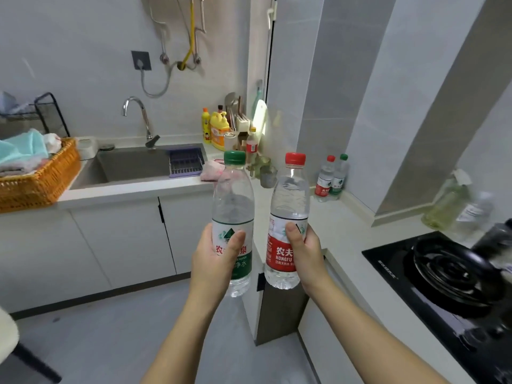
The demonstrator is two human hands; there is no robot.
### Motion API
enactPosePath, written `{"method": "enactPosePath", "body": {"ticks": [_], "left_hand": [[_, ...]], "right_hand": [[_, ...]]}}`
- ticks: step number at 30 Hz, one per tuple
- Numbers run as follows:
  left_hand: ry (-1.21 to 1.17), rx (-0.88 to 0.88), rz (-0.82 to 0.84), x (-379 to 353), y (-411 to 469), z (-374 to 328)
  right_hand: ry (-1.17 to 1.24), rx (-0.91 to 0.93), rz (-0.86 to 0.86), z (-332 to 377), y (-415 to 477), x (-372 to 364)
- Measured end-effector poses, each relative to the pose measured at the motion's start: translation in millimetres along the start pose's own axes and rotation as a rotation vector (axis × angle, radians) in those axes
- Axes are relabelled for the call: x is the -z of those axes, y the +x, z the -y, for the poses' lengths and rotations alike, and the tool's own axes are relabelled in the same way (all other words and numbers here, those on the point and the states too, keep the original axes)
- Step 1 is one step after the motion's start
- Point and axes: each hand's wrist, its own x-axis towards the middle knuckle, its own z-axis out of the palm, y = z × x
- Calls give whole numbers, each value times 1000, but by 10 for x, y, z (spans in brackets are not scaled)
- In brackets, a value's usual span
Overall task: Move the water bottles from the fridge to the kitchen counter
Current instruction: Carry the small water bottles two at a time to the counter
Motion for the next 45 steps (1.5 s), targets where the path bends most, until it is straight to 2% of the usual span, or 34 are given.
{"method": "enactPosePath", "body": {"ticks": [13,20,28,45], "left_hand": [[91,127,-5,-1461,1063,553],[163,223,44,-1955,1374,914],[249,356,93,-2297,1803,1476],[344,361,220,-2646,2744,2246]], "right_hand": [[-45,-127,55,-401,1433,1354],[-83,-227,64,-691,1928,1831],[-85,-364,64,-1147,2412,2101],[-326,-384,18,-1676,3357,2134]]}}
